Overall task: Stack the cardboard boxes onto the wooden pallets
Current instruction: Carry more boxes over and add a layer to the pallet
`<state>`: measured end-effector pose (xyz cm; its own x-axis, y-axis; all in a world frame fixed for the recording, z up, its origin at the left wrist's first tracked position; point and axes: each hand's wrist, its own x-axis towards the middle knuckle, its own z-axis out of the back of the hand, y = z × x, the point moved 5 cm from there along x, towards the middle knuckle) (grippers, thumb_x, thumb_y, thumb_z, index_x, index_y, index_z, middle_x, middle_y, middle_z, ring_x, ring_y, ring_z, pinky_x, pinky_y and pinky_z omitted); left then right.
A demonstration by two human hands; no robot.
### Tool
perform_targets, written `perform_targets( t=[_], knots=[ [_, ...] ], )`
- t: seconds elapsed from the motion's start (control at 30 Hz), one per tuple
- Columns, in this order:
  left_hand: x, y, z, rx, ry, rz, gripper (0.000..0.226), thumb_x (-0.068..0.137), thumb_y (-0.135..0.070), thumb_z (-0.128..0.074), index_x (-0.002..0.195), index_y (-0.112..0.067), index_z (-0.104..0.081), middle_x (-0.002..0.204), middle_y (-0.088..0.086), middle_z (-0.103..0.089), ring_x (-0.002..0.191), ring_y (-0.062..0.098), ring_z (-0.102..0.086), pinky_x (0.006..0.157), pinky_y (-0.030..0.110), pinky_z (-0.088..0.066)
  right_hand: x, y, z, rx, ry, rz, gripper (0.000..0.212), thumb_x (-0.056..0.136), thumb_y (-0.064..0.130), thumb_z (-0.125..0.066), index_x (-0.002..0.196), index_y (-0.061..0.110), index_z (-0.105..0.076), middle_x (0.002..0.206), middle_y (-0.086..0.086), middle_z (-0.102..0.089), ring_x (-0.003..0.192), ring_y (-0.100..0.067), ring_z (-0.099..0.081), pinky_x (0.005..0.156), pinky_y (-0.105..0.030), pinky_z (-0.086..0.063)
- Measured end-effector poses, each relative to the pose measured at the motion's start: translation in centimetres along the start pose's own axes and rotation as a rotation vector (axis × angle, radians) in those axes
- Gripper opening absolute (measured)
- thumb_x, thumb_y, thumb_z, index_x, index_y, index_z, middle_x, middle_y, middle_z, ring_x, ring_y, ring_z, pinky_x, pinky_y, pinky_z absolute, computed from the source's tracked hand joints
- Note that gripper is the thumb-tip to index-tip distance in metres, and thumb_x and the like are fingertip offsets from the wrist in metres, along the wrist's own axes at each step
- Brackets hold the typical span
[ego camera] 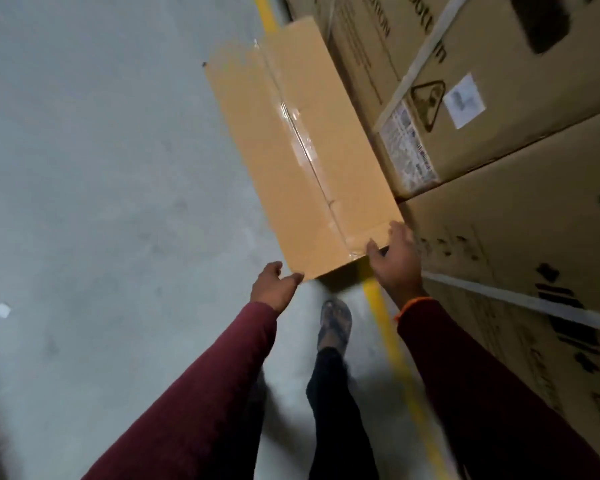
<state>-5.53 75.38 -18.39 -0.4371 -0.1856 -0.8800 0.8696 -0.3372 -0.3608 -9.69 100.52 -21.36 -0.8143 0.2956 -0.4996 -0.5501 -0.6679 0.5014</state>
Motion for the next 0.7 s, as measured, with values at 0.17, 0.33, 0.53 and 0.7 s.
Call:
perform_targets(
  t=[0.17,0.33,0.53,0.7],
  knots=[
    [6.6,1.6,-3.5,-0.247,0.011,0.118,0.058,0.085,-0.033,-0.072,0.135,-0.011,-0.055,0.138,0.011,-0.062,0.124,0.031,-0.059,0.092,0.040,-0.051,6.2,-3.0,-2.2,-0.105,-0.069,-0.030,0.083,0.089,0.052,-0.060,0.148,-0.003,-0.038,0.142,-0.028,-0.048,0.127,-0.045,-0.050,0.105,-0.050,-0.045],
    [4.3,2.8,-0.3,-0.490,-0.149,0.004,0.046,0.089,-0.019,-0.070,0.134,-0.024,-0.063,0.124,-0.005,-0.070,0.109,0.013,-0.065,0.091,0.028,-0.049,4.4,0.2,-0.5,-0.044,-0.062,0.061,0.058,0.087,0.060,-0.055,0.118,0.012,-0.066,0.108,-0.017,-0.062,0.104,-0.037,-0.058,0.088,-0.039,-0.046],
    [-4.9,3.7,9.3,-0.719,-0.335,-0.168,0.048,0.088,-0.026,-0.077,0.135,-0.027,-0.066,0.128,-0.003,-0.069,0.117,0.014,-0.065,0.095,0.027,-0.050,-5.9,7.8,2.7,0.407,0.045,0.114,0.048,0.091,0.036,-0.075,0.133,0.020,-0.060,0.121,0.009,-0.064,0.120,-0.018,-0.060,0.101,-0.038,-0.050],
    [-15.2,6.3,19.0,-0.851,-0.325,-0.244,0.054,0.086,-0.021,-0.079,0.138,-0.016,-0.063,0.125,-0.008,-0.072,0.112,0.005,-0.068,0.102,0.028,-0.051,-16.4,14.0,2.7,0.592,0.272,0.056,0.082,0.079,0.058,-0.078,0.150,0.030,-0.048,0.154,0.003,-0.048,0.142,-0.016,-0.045,0.118,-0.045,-0.038]
  ],
)
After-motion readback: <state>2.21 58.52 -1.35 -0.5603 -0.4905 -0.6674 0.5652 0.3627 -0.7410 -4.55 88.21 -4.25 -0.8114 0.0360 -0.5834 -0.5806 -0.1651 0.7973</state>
